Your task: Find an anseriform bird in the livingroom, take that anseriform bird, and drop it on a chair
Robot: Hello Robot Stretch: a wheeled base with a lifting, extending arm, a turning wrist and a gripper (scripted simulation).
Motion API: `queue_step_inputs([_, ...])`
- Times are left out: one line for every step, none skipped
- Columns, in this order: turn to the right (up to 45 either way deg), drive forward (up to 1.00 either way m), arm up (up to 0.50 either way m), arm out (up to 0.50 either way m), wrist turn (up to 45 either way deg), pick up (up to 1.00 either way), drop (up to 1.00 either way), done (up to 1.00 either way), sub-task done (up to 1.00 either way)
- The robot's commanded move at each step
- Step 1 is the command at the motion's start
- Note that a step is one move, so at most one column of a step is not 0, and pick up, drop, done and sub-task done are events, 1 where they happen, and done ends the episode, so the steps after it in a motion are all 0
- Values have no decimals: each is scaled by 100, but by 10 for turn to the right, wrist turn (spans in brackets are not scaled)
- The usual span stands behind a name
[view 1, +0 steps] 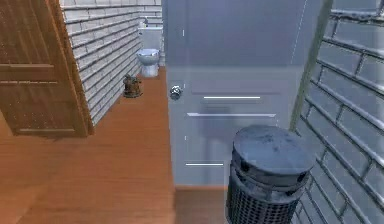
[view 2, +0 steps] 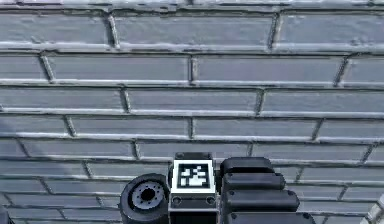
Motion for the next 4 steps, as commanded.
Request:
queue_step_inputs([-360,0,0,0,0,0,0,0,0])
queue_step_inputs([-30,0,0,0,0,0,0,0,0])
queue_step_inputs([0,30,0,0,0,0,0,0,0])
queue_step_inputs([-180,0,0,0,0,0,0,0,0])
